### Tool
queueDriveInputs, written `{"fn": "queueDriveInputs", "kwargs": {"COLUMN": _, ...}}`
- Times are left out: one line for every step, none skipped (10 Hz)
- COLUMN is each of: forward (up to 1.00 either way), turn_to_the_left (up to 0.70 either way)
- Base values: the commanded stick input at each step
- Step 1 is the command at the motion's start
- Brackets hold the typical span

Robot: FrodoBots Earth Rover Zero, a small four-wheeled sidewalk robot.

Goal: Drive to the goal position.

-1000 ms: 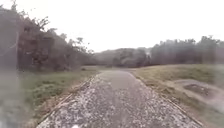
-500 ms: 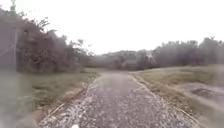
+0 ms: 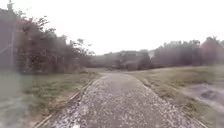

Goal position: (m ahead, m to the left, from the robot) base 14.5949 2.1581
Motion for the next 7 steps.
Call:
{"fn": "queueDriveInputs", "kwargs": {"forward": 0.70, "turn_to_the_left": 0.00}}
{"fn": "queueDriveInputs", "kwargs": {"forward": 0.70, "turn_to_the_left": 0.00}}
{"fn": "queueDriveInputs", "kwargs": {"forward": 0.70, "turn_to_the_left": 0.00}}
{"fn": "queueDriveInputs", "kwargs": {"forward": 0.70, "turn_to_the_left": 0.00}}
{"fn": "queueDriveInputs", "kwargs": {"forward": 0.70, "turn_to_the_left": 0.00}}
{"fn": "queueDriveInputs", "kwargs": {"forward": 0.70, "turn_to_the_left": 0.00}}
{"fn": "queueDriveInputs", "kwargs": {"forward": 0.70, "turn_to_the_left": 0.00}}
